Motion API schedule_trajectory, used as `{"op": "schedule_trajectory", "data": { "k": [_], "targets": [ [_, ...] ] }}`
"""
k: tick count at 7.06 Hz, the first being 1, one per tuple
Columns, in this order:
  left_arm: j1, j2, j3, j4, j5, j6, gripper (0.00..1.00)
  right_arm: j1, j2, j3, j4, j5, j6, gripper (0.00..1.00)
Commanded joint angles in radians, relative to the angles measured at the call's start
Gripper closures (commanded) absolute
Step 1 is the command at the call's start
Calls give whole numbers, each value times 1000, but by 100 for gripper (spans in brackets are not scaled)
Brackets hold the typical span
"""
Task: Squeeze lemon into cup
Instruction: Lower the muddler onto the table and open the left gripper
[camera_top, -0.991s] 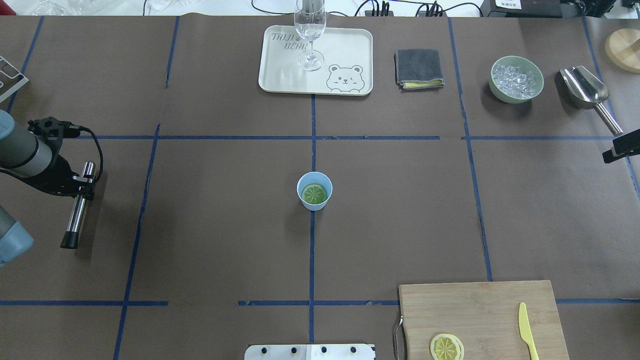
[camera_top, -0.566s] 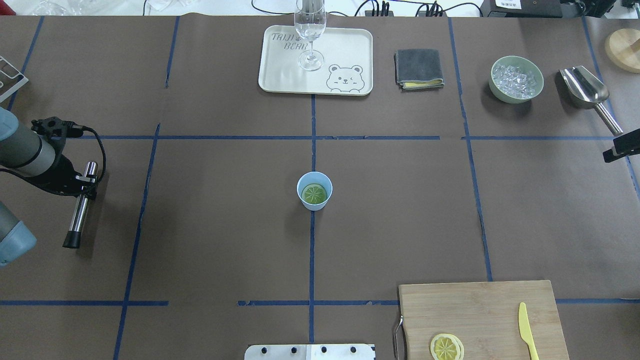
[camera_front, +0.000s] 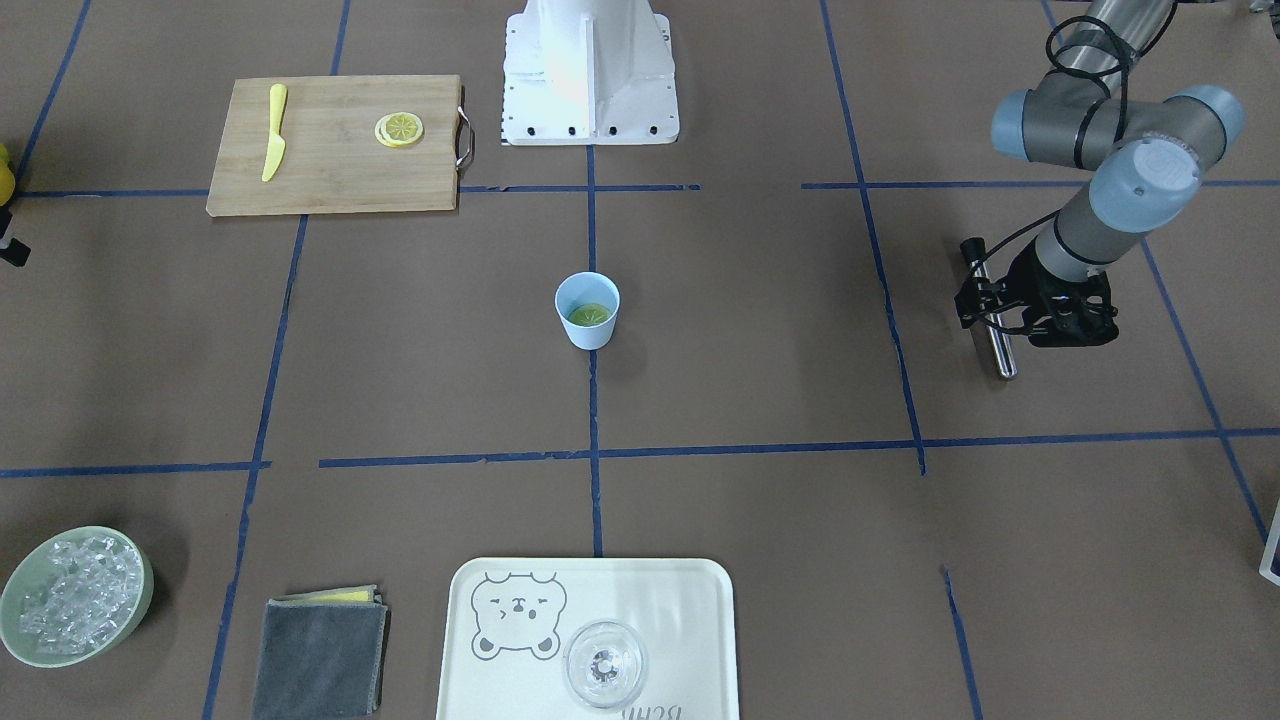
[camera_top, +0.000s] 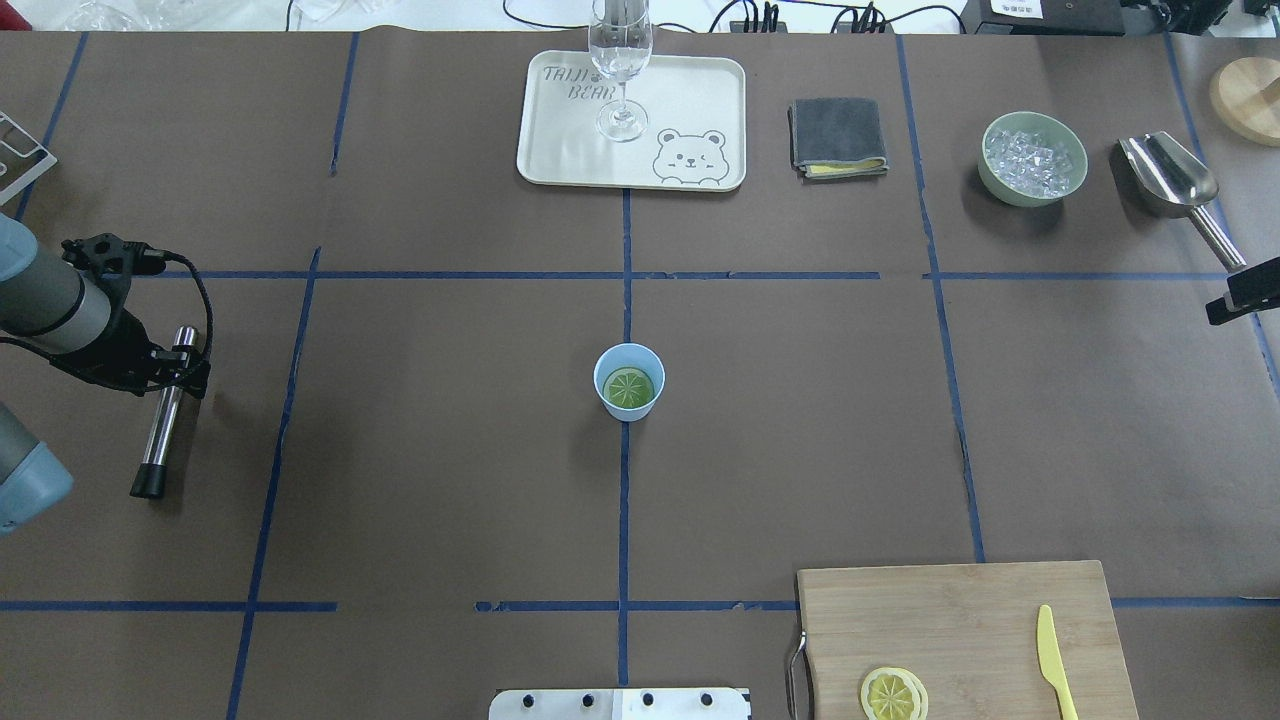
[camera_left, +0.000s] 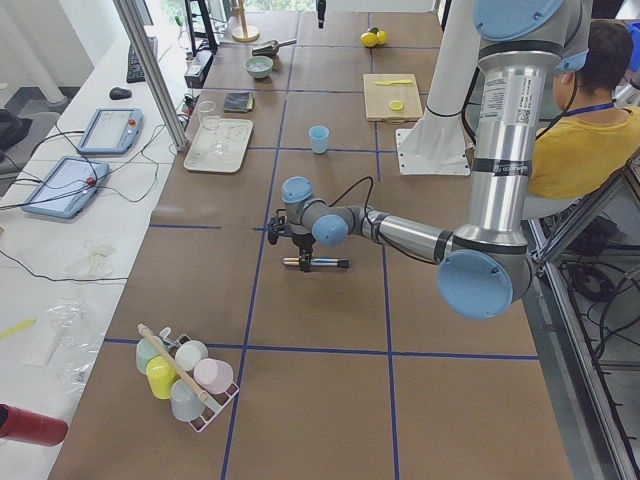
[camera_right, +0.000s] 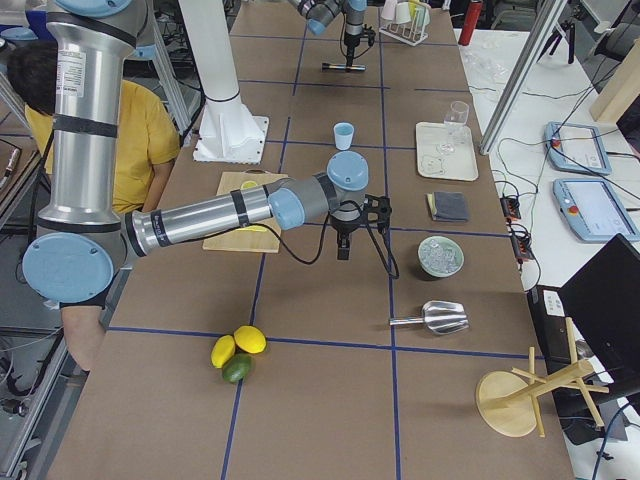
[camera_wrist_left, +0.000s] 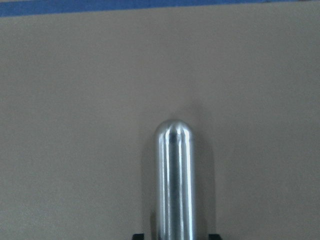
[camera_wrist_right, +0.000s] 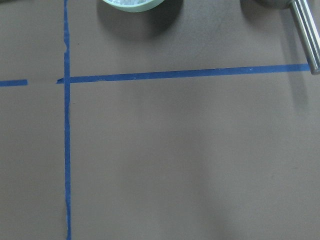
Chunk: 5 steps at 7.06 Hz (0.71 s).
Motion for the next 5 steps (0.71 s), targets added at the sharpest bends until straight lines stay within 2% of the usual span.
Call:
{"op": "schedule_trajectory", "data": {
  "k": [1,2,3,5],
  "targets": [
    [-14,16,-86,2,-5,18,0,27,6,2,-10,7,-7,0],
    [-46,53,-176,2,-16,30,0,39,3,-7,-11,5,-13,0],
    [-143,114,-248,4,-25,209,0,59,3,-39,-14,-6,-65,0],
    [-346,211,-240,4,-169,454,0,147,11,-172,-14,-13,-265,0]
  ]
}}
